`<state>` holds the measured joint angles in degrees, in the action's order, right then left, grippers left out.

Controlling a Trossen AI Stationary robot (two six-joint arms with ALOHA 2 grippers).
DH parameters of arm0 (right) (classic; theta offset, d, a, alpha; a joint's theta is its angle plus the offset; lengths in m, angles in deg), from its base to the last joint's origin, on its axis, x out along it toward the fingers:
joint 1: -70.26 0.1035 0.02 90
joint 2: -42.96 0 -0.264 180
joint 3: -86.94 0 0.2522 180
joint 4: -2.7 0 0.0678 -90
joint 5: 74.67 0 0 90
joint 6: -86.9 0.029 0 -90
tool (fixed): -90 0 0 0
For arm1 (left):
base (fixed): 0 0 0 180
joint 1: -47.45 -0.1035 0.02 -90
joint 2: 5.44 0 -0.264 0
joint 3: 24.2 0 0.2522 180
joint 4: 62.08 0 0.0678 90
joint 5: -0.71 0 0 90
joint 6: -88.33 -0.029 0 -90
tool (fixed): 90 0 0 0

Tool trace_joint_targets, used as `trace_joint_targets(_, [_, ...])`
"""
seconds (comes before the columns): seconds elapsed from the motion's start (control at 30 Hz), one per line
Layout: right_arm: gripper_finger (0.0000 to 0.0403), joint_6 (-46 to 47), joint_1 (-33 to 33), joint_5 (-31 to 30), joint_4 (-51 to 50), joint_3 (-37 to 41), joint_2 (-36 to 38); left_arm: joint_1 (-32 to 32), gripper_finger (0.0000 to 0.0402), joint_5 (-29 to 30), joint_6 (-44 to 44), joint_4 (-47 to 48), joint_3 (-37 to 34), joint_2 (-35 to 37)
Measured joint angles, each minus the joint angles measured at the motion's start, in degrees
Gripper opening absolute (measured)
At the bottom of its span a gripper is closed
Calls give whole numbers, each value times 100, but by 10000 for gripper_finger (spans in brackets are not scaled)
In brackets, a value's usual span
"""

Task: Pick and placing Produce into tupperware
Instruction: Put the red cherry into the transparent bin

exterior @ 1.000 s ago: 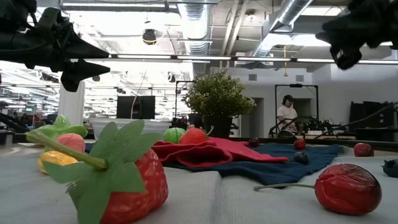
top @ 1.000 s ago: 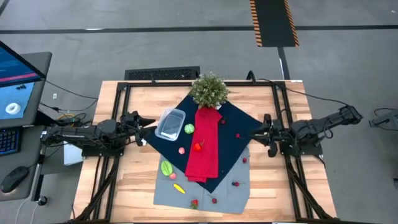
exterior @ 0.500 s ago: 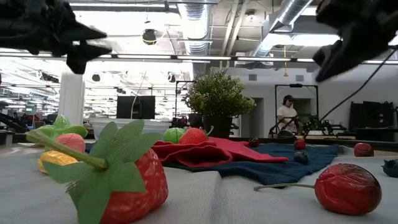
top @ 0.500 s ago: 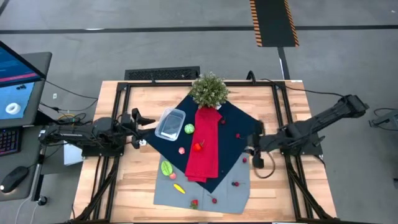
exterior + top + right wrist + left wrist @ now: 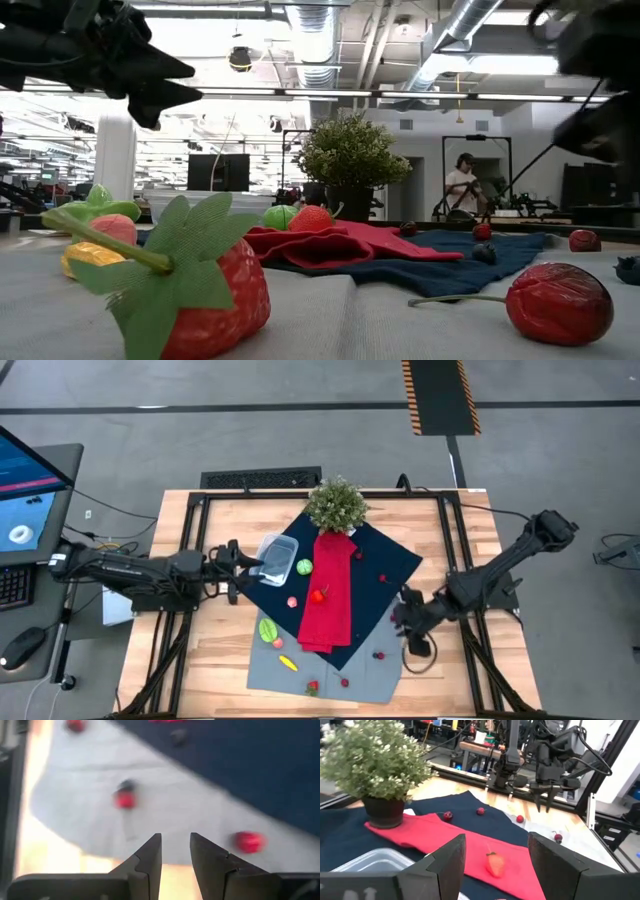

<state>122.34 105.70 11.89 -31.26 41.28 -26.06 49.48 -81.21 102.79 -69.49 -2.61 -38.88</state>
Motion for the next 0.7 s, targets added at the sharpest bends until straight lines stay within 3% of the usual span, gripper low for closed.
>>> trace_joint_targets(0.27, [125, 273, 558, -398, 849, -2, -673, 18, 204, 13, -124, -322, 2, -324])
trace_joint_targets(0.7, [125, 356, 580, -127, 1090, -539, -1970, 35, 204, 35, -108, -538, 11, -525])
